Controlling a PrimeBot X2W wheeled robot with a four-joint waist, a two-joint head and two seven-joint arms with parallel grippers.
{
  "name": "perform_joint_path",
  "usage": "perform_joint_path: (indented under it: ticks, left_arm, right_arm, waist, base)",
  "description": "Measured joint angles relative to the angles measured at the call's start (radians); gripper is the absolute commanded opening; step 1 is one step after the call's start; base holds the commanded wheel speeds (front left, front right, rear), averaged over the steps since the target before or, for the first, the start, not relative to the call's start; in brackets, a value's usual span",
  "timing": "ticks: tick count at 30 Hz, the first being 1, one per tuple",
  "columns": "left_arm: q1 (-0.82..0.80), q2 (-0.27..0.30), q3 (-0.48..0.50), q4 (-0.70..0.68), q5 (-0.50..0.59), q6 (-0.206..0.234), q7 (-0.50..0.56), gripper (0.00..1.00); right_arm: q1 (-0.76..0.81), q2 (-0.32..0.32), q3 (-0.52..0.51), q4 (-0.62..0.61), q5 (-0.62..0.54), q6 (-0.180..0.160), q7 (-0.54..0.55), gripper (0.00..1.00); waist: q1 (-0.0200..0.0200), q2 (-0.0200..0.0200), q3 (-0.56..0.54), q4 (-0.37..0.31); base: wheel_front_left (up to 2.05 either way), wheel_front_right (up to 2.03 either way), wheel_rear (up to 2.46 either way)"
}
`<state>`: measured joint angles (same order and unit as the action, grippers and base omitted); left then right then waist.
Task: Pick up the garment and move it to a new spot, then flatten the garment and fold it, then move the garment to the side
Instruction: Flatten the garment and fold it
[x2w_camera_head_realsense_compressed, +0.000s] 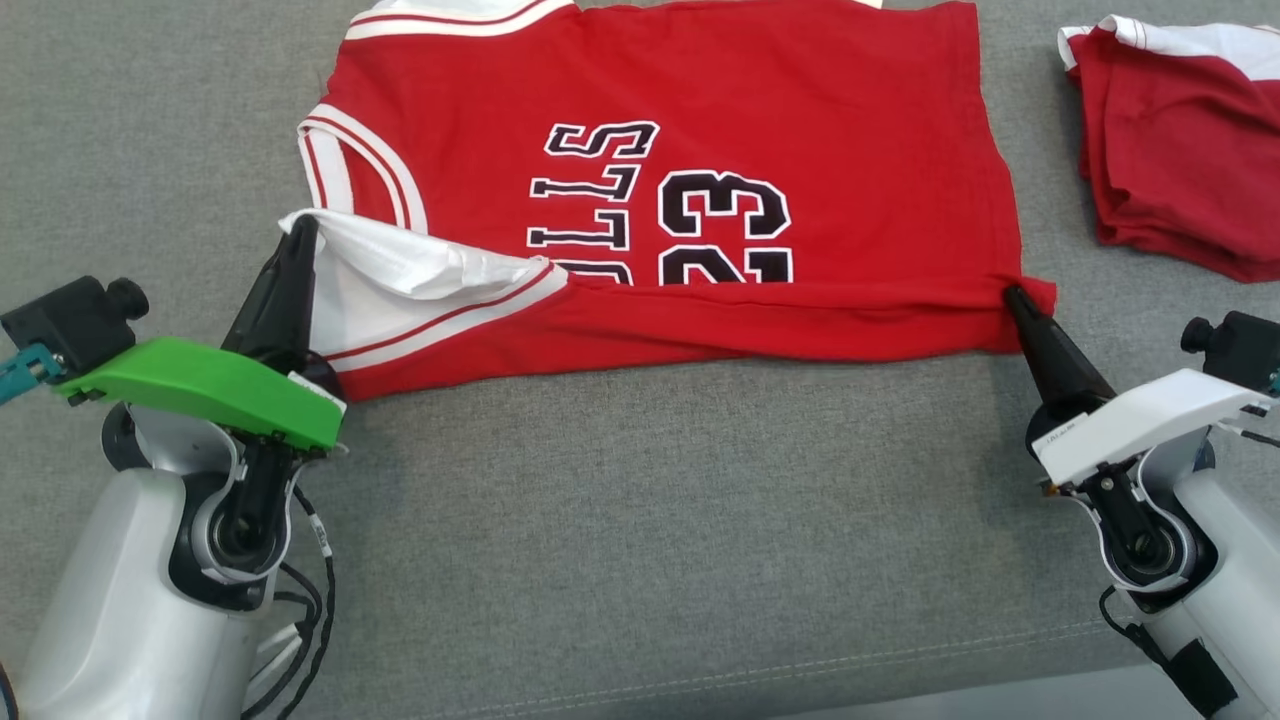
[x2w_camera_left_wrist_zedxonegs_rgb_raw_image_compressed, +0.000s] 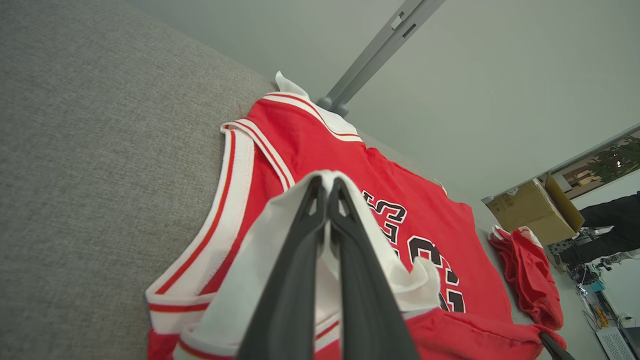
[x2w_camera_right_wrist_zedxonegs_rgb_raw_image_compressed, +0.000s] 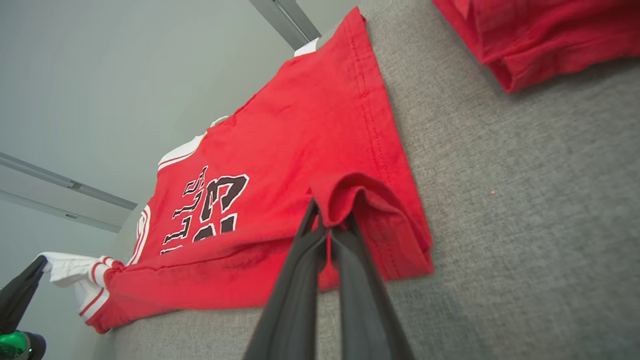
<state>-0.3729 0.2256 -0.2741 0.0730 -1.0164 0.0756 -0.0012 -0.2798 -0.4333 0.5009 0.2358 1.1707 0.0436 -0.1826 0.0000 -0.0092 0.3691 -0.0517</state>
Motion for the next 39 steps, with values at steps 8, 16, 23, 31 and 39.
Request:
perform_joint_path:
  ticks: [8, 16, 23, 31, 39]
  left_arm:
    - [-0.071, -0.014, -0.005, 0.079, 0.018, 0.000, -0.001, 0.00]
    - [-0.128, -0.017, -0.019, 0.147, 0.035, -0.012, 0.000, 0.00]
    - [-0.161, -0.022, -0.028, 0.211, 0.035, -0.040, -0.001, 1.00]
    - [-0.171, -0.030, -0.033, 0.280, 0.037, -0.078, -0.030, 1.00]
    - [-0.160, -0.002, -0.055, 0.307, 0.092, -0.103, -0.063, 1.00]
  right_arm:
    - [-0.067, 0.025, -0.010, 0.021, -0.001, -0.001, -0.001, 0.00]
    - [-0.126, 0.036, -0.009, 0.051, -0.014, -0.001, -0.003, 0.00]
    - [-0.144, 0.057, -0.009, 0.089, -0.020, 0.002, -0.012, 1.00]
    - [-0.164, 0.057, 0.007, 0.128, -0.080, 0.030, -0.037, 1.00]
    - [-0.158, 0.053, -0.001, 0.160, -0.099, 0.035, -0.048, 1.00]
  waist:
    - [0.0000, 0.0000, 0.036, -0.010]
    - [0.0001, 0.0000, 0.068, -0.013]
    - [0.0000, 0.0000, 0.076, -0.010]
    - [0.0000, 0.0000, 0.051, -0.004]
    - [0.0001, 0.0000, 0.003, 0.002]
  base:
    - [0.00, 0.00, 0.00]
    - [0.00, 0.00, 0.00]
    - [0.00, 0.00, 0.00]
    - [0.00, 0.00, 0.00]
    - [0.00, 0.00, 0.00]
